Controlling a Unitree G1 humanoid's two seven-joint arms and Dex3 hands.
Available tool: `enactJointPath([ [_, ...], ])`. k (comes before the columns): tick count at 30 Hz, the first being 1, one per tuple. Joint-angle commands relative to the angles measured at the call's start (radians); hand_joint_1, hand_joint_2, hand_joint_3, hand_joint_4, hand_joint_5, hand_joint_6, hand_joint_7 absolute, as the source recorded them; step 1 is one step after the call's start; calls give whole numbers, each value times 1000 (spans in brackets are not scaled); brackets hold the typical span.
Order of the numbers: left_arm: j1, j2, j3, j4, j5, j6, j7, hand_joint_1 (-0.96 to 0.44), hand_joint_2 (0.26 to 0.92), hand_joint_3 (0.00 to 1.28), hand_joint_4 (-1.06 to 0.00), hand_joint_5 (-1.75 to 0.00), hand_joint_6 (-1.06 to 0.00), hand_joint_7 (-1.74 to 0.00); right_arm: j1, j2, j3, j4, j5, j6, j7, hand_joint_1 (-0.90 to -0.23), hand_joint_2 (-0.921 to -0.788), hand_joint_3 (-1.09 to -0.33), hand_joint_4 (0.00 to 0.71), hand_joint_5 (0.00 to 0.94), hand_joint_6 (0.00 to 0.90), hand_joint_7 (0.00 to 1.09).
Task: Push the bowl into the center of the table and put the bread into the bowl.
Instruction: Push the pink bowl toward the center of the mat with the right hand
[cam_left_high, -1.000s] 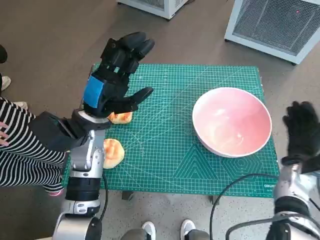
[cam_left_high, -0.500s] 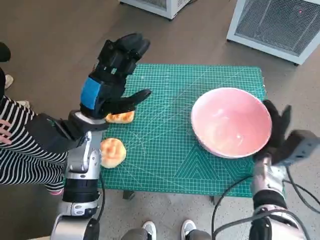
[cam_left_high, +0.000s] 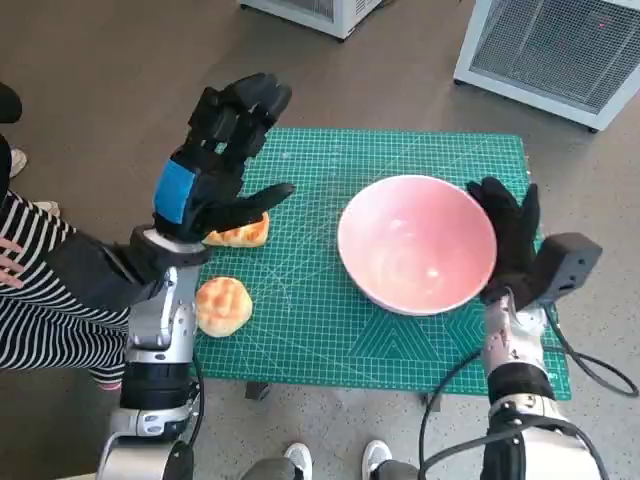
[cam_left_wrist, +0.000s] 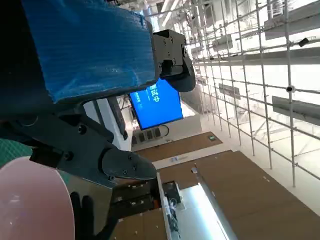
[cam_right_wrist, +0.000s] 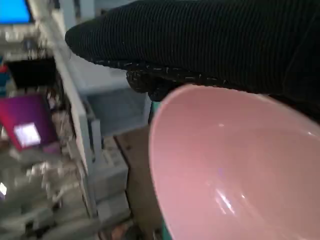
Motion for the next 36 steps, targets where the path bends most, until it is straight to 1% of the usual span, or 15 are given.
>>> enactJointPath([
  [1, 21, 12, 13, -21, 6, -7, 8, -221, 921, 97, -210, -91, -44, -689, -7, 28, 10, 11, -11, 18, 15, -633, -921, -909, 80, 4, 32, 332],
  [12, 34, 19, 20, -24, 10, -19, 17, -243, 921, 85, -235, -50, -79, -611, -49, 61, 6, 23, -2, 46, 4, -649, -921, -879, 87, 4, 40, 333],
  [19, 38, 19, 23, -22, 19, -27, 26, -254, 921, 80, -250, -37, -100, -572, -80, 83, 0, 35, 0, 69, -12, -645, -921, -878, 79, 1, 41, 327],
  [23, 40, 16, 19, -25, 25, -29, 34, -260, 921, 79, -254, -33, -106, -563, -93, 89, -7, 39, 4, 81, -15, -645, -921, -886, 72, 0, 40, 321],
  [30, 47, 12, 13, -32, 33, -27, 44, -263, 921, 79, -260, -31, -111, -556, -102, 84, -23, 38, 11, 90, -5, -659, -921, -887, 77, 3, 44, 314],
  [36, 54, 12, 12, -43, 38, -26, 47, -262, 921, 80, -262, -29, -114, -553, -108, 61, -29, 23, 11, 82, 9, -667, -921, -884, 72, 0, 45, 309],
])
